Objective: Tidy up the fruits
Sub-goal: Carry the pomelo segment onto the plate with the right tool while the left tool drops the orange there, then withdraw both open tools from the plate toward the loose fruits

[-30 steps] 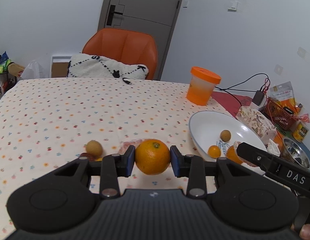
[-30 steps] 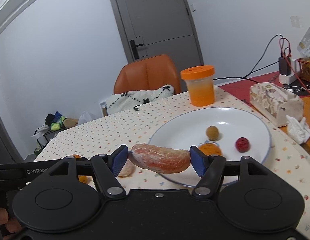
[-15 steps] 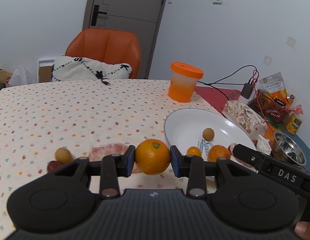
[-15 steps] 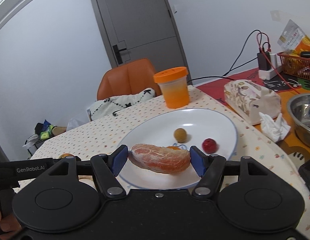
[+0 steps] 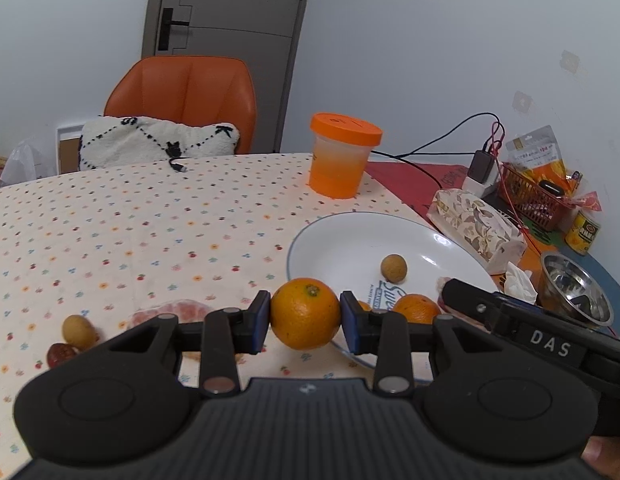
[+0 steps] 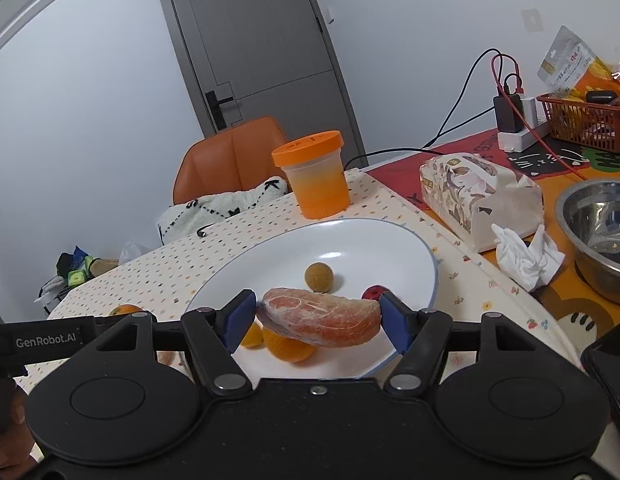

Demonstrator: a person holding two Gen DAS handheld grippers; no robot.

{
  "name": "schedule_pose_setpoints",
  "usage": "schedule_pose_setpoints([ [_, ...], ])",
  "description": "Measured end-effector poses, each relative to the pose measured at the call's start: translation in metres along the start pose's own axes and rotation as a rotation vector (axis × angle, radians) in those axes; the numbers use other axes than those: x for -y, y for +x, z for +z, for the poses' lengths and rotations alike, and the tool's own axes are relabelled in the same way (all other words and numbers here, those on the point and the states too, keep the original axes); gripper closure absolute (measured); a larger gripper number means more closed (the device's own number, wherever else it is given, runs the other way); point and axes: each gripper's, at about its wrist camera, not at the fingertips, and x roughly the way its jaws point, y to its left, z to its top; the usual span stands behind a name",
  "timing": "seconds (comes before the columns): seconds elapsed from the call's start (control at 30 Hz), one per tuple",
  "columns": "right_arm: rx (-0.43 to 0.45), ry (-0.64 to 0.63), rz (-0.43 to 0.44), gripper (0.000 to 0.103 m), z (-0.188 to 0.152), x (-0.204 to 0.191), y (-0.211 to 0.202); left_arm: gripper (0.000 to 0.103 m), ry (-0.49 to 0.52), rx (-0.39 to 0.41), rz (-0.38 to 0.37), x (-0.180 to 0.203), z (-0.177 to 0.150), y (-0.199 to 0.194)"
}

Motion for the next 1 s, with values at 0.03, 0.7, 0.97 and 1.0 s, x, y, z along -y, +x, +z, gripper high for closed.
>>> schedule_pose_setpoints([
  [0.03, 0.001, 0.000, 0.003, 0.038, 0.001, 0.001, 0.001, 0.067, 0.004, -0.002, 0.000, 0.002, 0.000, 0.002],
  [0.7, 0.003, 0.057, 0.057, 0.022, 0.001, 0.023, -0.012, 0.060, 0.047, 0.008, -0.013, 0.030, 0.011, 0.011],
  [0.97, -0.001, 0.071, 0.064, 0.022, 0.000, 0.023, -0.015, 0.038, 0.034, 0.025, 0.020, 0.019, 0.008, -0.002],
  [1.0, -0.001, 0.070, 0.063, 0.022, 0.000, 0.022, -0.016, 0.035, 0.036, 0.031, 0.028, 0.018, 0.007, -0.004],
])
